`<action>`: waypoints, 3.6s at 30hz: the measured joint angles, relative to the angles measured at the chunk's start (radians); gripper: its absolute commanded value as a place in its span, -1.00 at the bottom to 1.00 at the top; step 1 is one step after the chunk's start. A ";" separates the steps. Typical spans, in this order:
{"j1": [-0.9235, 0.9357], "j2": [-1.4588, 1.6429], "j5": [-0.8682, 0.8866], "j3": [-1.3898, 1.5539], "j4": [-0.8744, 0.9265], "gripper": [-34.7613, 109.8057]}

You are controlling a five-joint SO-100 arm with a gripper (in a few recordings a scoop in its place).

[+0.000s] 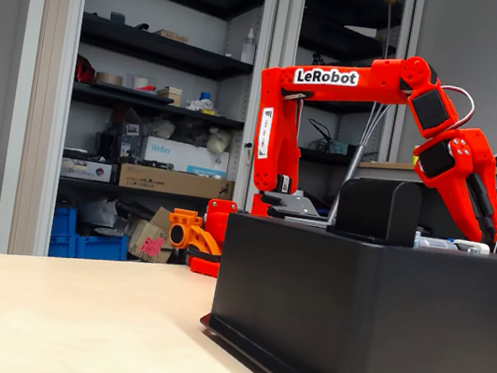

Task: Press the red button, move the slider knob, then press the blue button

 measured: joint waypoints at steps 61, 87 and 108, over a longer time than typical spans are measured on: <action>0.006 0.072 -0.017 0.089 -0.049 -0.39; -0.005 0.106 -0.002 0.155 -0.104 -0.39; -0.005 0.133 0.015 0.221 -0.184 -0.39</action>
